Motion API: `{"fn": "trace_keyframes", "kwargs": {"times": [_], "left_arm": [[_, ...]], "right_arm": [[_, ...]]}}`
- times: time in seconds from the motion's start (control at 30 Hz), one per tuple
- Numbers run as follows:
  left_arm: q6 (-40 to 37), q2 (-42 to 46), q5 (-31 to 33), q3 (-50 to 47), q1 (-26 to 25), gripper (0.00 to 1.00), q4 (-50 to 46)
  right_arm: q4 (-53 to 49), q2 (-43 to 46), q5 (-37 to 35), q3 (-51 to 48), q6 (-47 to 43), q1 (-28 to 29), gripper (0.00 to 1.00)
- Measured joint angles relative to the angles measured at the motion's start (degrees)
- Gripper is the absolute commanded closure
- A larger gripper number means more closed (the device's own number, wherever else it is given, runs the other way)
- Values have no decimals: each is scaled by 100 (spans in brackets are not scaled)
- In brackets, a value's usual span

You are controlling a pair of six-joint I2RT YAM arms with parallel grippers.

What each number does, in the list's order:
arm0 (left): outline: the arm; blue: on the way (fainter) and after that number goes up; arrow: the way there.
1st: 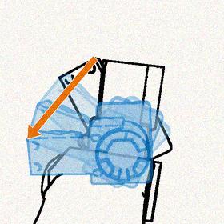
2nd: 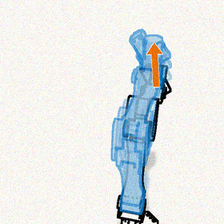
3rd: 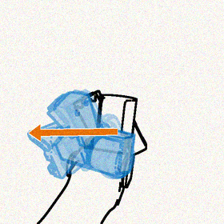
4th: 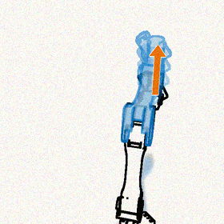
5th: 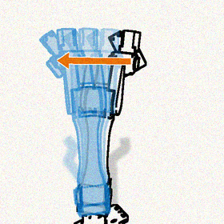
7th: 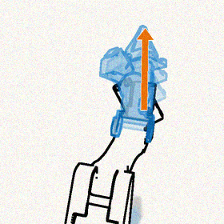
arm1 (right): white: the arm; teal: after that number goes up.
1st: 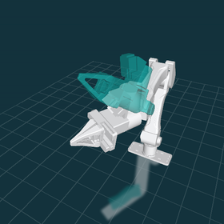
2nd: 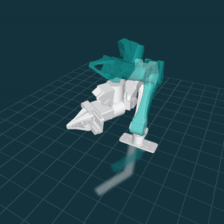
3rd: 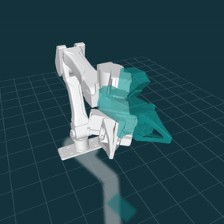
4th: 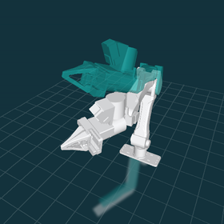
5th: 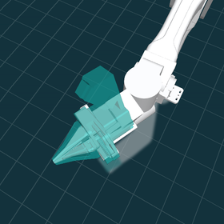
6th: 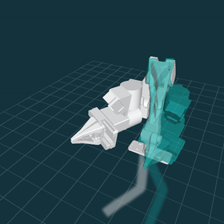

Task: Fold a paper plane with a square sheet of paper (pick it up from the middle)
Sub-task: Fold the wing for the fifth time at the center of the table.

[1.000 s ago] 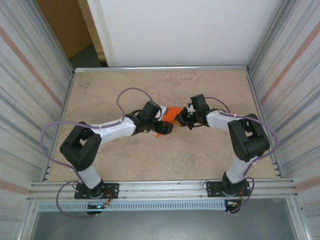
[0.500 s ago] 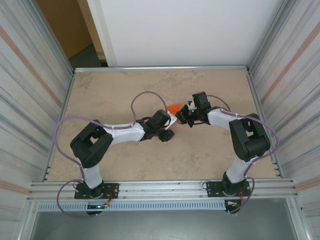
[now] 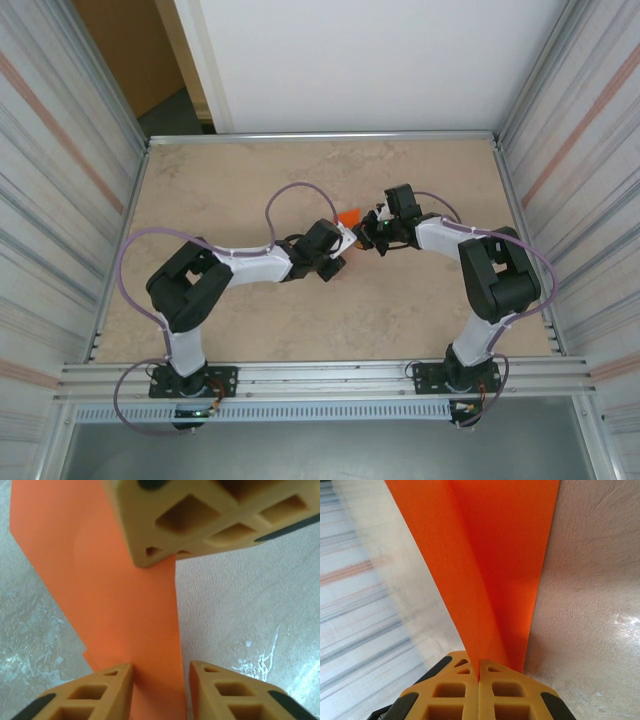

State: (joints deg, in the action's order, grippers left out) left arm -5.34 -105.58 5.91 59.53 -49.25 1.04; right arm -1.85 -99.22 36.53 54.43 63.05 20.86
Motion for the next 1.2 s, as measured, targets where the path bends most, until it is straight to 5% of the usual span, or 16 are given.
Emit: {"fn": "trace_keyframes", "kwargs": {"times": [0.23, 0.37, 0.53, 0.87, 1.2], "left_arm": [[-9, -2, 20, -4, 0, 81, 101], [-7, -61, 15, -4, 0, 87, 140], [2, -125, -120, -4, 17, 89, 168], [221, -313, -1064, 35, 275, 95, 177], [817, -706, -2514, 514, 763, 99, -133]], "right_arm": [[-87, 0, 66, 0, 0, -66, 89], [-170, 4, 81, 4, 9, -111, 63], [-409, 197, 0, 13, -186, -409, 47], [-901, 741, -485, -7, -680, -1115, 43], [-1051, 748, -632, -310, -973, -1189, 41]]}}
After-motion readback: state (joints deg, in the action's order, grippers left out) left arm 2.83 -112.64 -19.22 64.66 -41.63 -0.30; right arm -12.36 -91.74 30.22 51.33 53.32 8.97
